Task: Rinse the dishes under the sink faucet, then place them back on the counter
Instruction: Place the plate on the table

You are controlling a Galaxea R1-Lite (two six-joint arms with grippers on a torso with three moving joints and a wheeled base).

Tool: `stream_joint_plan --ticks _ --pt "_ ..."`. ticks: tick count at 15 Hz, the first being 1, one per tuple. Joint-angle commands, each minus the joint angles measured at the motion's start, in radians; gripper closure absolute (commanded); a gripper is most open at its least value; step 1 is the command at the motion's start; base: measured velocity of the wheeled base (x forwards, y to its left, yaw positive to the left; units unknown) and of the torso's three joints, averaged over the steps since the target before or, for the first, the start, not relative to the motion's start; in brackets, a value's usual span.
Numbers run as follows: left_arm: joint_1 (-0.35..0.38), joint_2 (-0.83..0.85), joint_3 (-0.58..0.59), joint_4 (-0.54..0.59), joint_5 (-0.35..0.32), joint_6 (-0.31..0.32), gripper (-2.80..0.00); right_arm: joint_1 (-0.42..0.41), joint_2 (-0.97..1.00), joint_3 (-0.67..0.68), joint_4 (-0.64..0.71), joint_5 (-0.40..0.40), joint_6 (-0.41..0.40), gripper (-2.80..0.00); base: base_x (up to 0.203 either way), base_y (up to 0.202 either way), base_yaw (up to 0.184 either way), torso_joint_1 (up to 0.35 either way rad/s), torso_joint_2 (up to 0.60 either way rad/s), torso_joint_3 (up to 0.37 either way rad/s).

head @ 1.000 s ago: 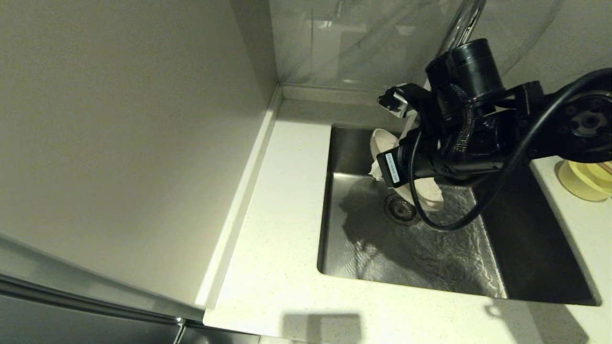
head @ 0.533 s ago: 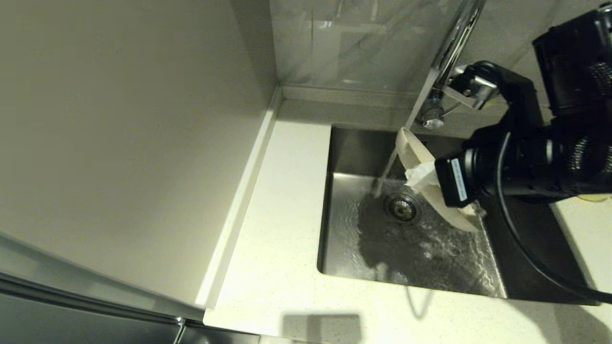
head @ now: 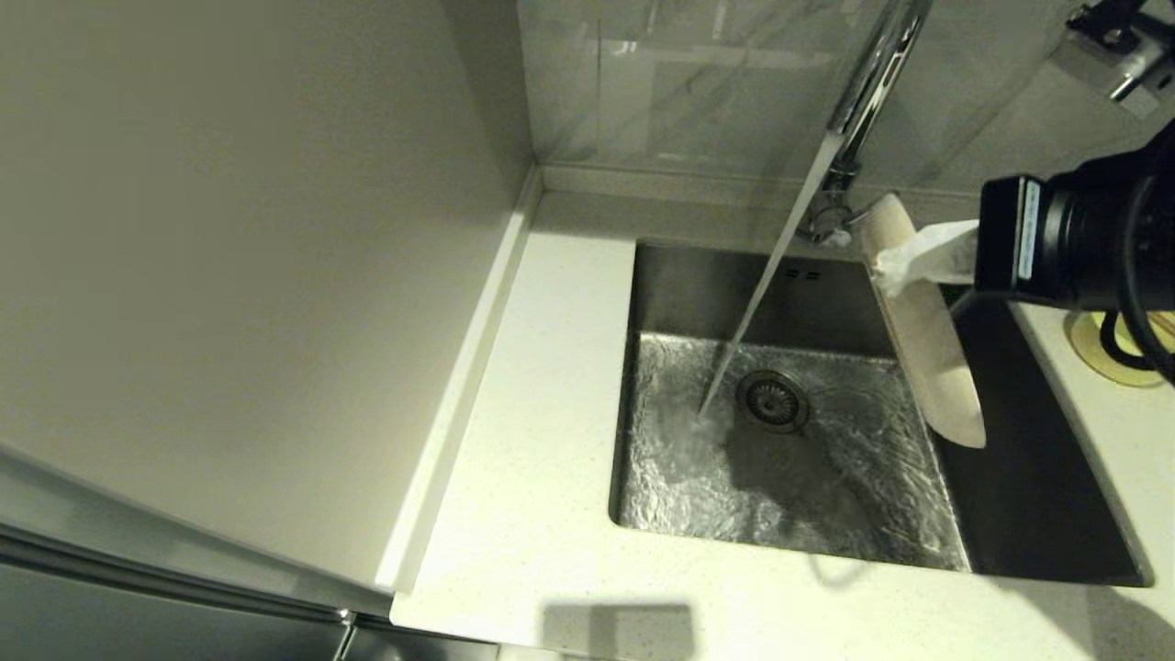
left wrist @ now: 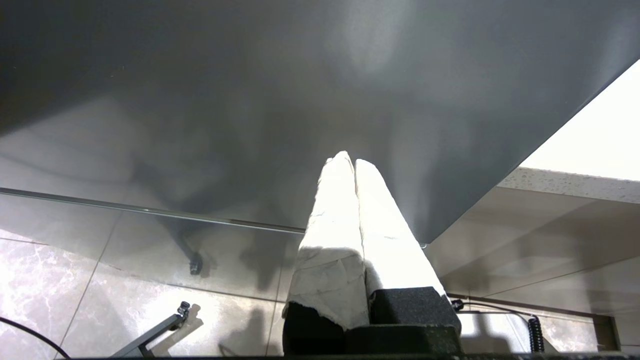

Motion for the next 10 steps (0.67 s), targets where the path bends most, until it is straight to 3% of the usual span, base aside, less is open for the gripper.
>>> stream_joint_plan --ticks 1,4,7,10 --pt "0.000 -0.002 0.000 -0.001 0.000 0.000 0.00 -0.075 0.033 -0.056 0.006 0.000 0.082 0.00 0.000 0.000 0.000 0.000 0.00 0.000" --pt "0.000 -0.002 0.000 -0.001 0.000 0.000 0.00 -0.153 0.065 -0.119 0.067 0.003 0.250 0.00 0.000 0.000 0.000 0.000 0.00 0.000" --pt "0.000 -0.002 0.000 -0.001 0.000 0.000 0.00 -0.170 0.100 -0.150 0.075 0.008 0.312 0.00 0.000 0.000 0.000 0.000 0.00 0.000" --pt "0.000 -0.002 0.000 -0.001 0.000 0.000 0.00 -0.184 0.161 -0.240 0.074 0.045 0.455 0.00 0.000 0.000 0.000 0.000 0.00 0.000"
